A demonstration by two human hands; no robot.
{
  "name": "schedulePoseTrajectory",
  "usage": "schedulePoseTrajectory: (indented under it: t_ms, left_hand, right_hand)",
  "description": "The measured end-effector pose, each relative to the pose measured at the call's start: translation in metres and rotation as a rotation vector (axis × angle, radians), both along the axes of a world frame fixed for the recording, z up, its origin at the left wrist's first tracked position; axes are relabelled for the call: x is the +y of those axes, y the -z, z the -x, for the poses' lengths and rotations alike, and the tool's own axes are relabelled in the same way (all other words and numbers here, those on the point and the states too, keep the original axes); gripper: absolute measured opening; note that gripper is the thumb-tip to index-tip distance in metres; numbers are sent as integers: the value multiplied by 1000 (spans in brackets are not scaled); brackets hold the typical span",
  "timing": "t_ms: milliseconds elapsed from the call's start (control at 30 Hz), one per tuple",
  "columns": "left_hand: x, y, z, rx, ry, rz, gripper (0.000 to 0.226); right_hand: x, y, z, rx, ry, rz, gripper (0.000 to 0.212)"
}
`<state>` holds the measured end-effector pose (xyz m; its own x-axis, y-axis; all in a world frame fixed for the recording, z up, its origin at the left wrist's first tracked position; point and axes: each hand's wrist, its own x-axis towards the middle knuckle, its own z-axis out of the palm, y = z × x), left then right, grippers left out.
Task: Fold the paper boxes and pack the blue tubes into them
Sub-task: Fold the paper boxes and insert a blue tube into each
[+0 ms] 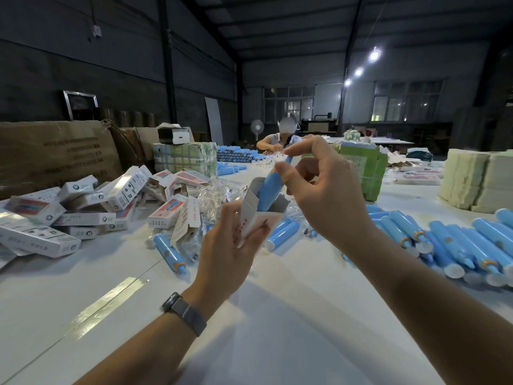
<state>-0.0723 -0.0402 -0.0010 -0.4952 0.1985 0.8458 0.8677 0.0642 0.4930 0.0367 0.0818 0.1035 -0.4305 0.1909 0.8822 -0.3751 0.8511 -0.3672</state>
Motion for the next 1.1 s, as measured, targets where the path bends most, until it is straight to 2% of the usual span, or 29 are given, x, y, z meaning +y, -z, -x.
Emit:
schedulePoseTrajectory:
  t_ms: [100,233,367,433,467,533,600,633,700,867,1000,1100]
  left_hand:
    - [1,0,1,7,-3,-15,34]
    - [1,2,6,-45,-21,-57,38]
    - [-3,0,11,-130,-25,-116,31]
    - [-5,-1,13,-159,-25,-140,30]
    - [-6,-1,14,-173,-22,-156,33]
    - [-8,-2,17,-217,-16,-188,40]
    - [-10,-4,18,-291,-11,-237,35]
    - [-12,-6,19,-320,-14,-264,34]
    - [-15,-11,22,-327,-36,-298,34]
    - [-20,-11,26,-305,-61,-282,30]
    - [-18,-6,26,-279,-53,-252,34]
    - [-15,-2,24,-226,-28,-228,32]
  right_hand:
    - [-1,6,2,-49,10,-49,14]
    - [-4,21,9,-199,47,-240,37]
    - [-1,24,13,-9,61,-187,27]
    - [2,30,20,-31,62,-117,22]
    - [3,37,25,-112,69,-94,20]
    - [3,53,41,-437,98,-97,21]
    - [0,72,57,-806,126,-147,35]
    - [-1,82,65,-929,121,-185,42]
    - [-6,97,79,-1010,104,-234,46]
    - [-4,100,88,-880,93,-203,31]
    - [9,56,70,-467,87,21,19]
    - [9,21,44,-215,-96,166,19]
